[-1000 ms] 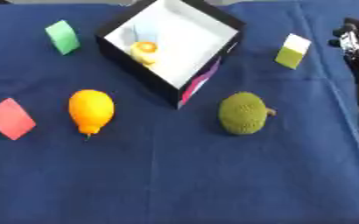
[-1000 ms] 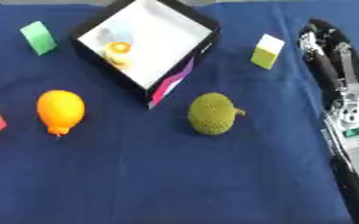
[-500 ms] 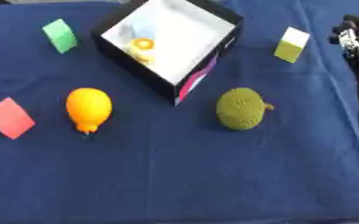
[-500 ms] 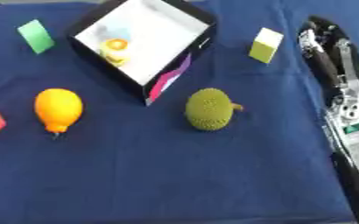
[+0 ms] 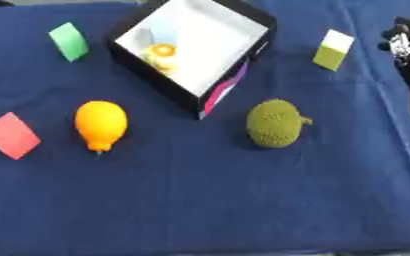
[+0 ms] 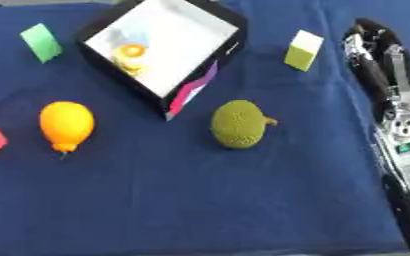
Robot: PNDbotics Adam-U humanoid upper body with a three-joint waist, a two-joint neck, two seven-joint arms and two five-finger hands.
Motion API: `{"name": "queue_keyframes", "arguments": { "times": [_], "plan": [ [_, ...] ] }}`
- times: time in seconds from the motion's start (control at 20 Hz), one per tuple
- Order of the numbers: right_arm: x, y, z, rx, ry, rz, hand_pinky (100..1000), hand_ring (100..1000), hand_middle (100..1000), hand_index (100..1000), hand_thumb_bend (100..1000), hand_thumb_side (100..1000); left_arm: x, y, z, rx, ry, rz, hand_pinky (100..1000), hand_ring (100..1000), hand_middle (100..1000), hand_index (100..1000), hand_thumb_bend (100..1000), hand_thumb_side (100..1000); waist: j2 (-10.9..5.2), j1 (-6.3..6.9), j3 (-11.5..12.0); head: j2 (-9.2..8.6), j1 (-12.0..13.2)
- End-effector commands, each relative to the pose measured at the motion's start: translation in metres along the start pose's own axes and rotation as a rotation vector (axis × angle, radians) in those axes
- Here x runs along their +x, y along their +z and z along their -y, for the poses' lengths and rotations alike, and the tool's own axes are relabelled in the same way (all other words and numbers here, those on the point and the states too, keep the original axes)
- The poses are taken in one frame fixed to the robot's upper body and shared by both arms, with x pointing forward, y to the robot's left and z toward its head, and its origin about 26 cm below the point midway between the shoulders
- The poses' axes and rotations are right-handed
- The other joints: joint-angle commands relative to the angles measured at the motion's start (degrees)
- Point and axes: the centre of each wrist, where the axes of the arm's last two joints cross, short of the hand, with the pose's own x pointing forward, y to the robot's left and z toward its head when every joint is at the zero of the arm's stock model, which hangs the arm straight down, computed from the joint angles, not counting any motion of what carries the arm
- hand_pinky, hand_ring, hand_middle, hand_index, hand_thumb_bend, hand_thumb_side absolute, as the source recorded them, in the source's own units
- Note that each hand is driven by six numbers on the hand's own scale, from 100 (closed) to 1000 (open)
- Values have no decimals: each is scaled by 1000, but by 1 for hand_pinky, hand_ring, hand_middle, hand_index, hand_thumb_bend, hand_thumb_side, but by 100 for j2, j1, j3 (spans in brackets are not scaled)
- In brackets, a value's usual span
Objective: Pick up objects on the table and place them in the box.
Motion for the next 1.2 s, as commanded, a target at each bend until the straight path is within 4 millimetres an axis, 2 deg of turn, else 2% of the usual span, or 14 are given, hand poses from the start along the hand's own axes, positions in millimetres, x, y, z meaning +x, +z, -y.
{"name": "queue_keyframes", "arguments": {
  "times": [0.05,0.25,0.55,1.0,1.2],
  "plan": [
    [6,-5,6,4,26,25,977,767,724,857,100,635,3,5,-12,18,-29,-49,856,889,849,891,554,604,-291,75,-3,26,35],
    [6,-4,6,6,28,23,977,767,724,857,100,635,8,2,-11,24,-9,-59,854,883,837,875,591,634,-295,75,-5,27,72],
    [5,-4,6,11,32,19,977,767,724,857,100,636,16,-2,-5,11,0,-56,860,888,838,878,642,639,-321,97,-5,52,305],
    [4,-3,8,12,38,15,977,767,724,857,100,638,19,-1,-3,-24,21,-36,854,886,836,876,604,642,-339,117,14,51,376],
    [4,-3,8,12,39,15,977,767,724,857,100,638,20,0,-2,-28,18,-31,860,891,842,883,635,639,-339,120,13,55,370]
  ]
}}
